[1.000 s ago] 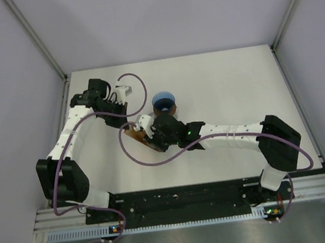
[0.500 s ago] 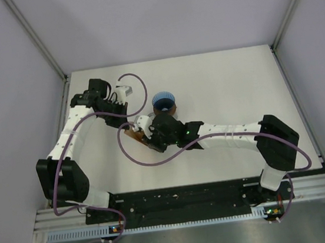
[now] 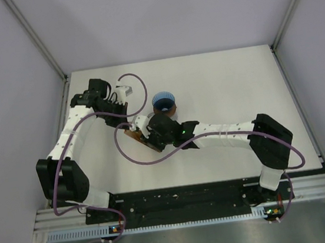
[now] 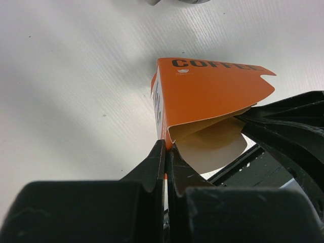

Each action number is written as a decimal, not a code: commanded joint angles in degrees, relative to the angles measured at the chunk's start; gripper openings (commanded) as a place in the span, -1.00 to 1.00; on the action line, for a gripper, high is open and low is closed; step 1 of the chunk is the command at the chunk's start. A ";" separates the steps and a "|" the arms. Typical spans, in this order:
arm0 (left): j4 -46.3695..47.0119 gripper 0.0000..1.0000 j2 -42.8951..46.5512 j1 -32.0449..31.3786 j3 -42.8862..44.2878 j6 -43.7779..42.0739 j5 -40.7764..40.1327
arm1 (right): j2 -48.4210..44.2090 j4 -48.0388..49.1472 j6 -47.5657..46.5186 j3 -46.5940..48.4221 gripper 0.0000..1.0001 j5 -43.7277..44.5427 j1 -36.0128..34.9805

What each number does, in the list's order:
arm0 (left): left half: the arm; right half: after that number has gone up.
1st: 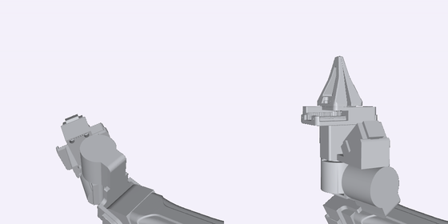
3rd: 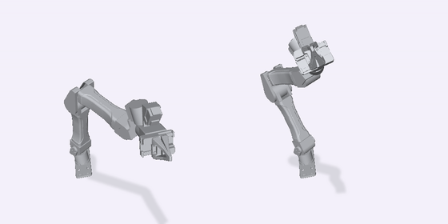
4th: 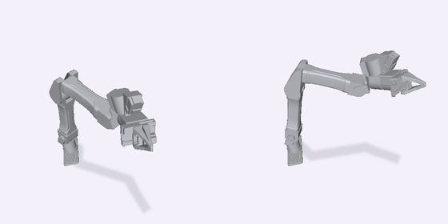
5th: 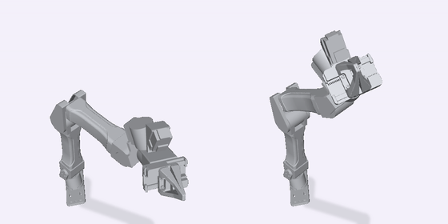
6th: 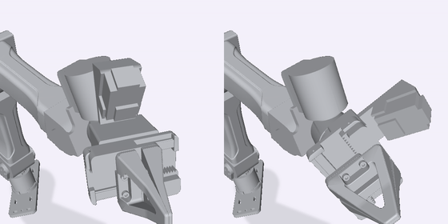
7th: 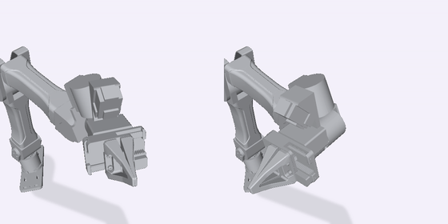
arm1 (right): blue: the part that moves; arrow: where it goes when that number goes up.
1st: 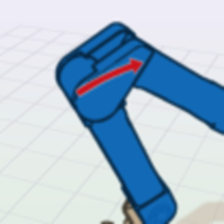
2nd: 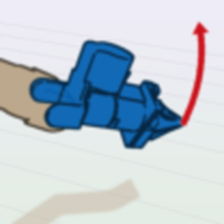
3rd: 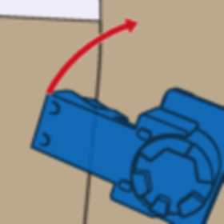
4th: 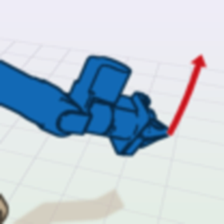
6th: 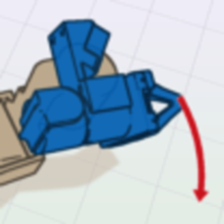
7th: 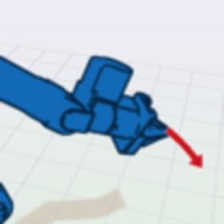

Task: Place the coffee filter in the dripper

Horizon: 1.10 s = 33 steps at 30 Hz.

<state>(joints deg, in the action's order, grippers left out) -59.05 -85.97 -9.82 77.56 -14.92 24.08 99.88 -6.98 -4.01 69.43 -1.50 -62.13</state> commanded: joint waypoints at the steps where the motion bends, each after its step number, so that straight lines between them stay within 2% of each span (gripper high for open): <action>1: 0.51 -1.00 1.16 -0.28 0.22 -0.11 0.53 | 1.37 1.01 0.41 3.52 -0.72 0.53 -0.10; 2: 0.51 -1.00 1.16 -0.28 0.31 -0.20 0.53 | 1.55 0.92 0.41 3.69 -0.79 0.70 -0.01; 3: 0.42 -1.00 1.16 -0.20 0.22 -0.20 0.53 | 1.38 0.92 0.49 3.78 -1.00 1.14 -0.10; 15: 0.69 -1.00 -0.07 -0.28 1.45 1.29 -7.64 | -6.61 0.57 0.67 1.50 -1.00 0.62 -0.01; 33: -0.28 -1.00 -0.95 0.07 3.03 0.68 -8.78 | -16.81 -1.54 -1.52 -0.70 -1.00 -1.67 0.08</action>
<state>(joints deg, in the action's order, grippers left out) -59.18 -86.56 -9.87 77.80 -14.04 15.86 87.99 -8.62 -4.14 68.60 -2.70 -62.11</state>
